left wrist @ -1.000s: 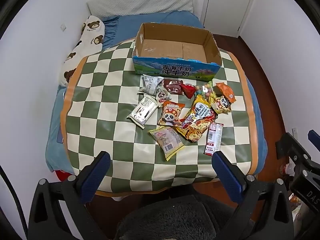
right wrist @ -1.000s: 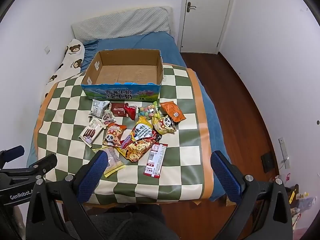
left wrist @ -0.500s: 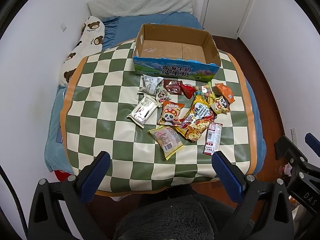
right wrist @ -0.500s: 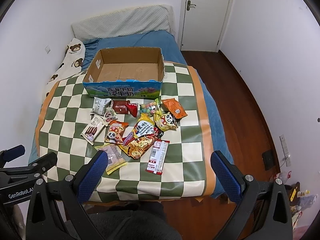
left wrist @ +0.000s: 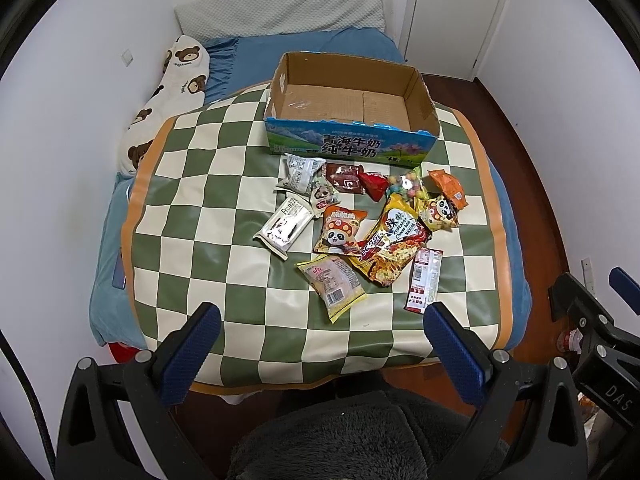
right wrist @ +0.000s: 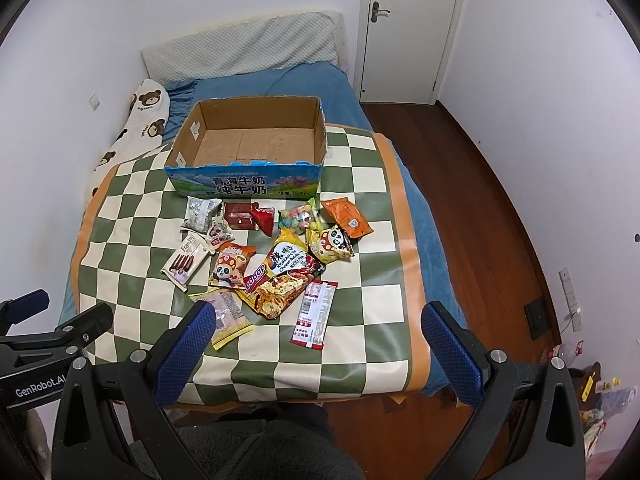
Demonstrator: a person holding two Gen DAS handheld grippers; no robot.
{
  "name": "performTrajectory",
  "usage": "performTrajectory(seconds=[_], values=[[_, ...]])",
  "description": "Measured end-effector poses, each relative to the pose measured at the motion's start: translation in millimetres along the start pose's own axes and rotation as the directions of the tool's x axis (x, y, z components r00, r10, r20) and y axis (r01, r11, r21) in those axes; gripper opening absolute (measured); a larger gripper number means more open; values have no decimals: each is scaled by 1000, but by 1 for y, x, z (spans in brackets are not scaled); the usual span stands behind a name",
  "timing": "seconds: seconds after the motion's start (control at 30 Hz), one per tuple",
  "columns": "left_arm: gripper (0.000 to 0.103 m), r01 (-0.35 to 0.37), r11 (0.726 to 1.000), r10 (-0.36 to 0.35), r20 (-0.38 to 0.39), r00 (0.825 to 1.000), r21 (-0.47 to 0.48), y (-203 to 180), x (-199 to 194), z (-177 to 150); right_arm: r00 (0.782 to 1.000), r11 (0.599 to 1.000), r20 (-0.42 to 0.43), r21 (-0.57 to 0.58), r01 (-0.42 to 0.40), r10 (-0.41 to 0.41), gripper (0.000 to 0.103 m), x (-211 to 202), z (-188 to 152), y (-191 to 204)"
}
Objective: Organize snacks
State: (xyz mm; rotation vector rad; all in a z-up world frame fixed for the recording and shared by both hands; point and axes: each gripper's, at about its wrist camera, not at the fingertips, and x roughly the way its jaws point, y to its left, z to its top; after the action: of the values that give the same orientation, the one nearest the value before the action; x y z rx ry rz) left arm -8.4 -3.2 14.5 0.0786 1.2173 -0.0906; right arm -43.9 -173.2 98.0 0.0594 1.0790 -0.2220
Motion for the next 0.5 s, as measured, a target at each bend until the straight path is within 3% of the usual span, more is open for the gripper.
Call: performTrajectory(seconds=[0.5], values=[[103, 4, 1000, -4, -2, 1000, -1, -2, 0, 3, 1000, 1000, -9, 2, 2, -2, 103, -1, 3, 0]])
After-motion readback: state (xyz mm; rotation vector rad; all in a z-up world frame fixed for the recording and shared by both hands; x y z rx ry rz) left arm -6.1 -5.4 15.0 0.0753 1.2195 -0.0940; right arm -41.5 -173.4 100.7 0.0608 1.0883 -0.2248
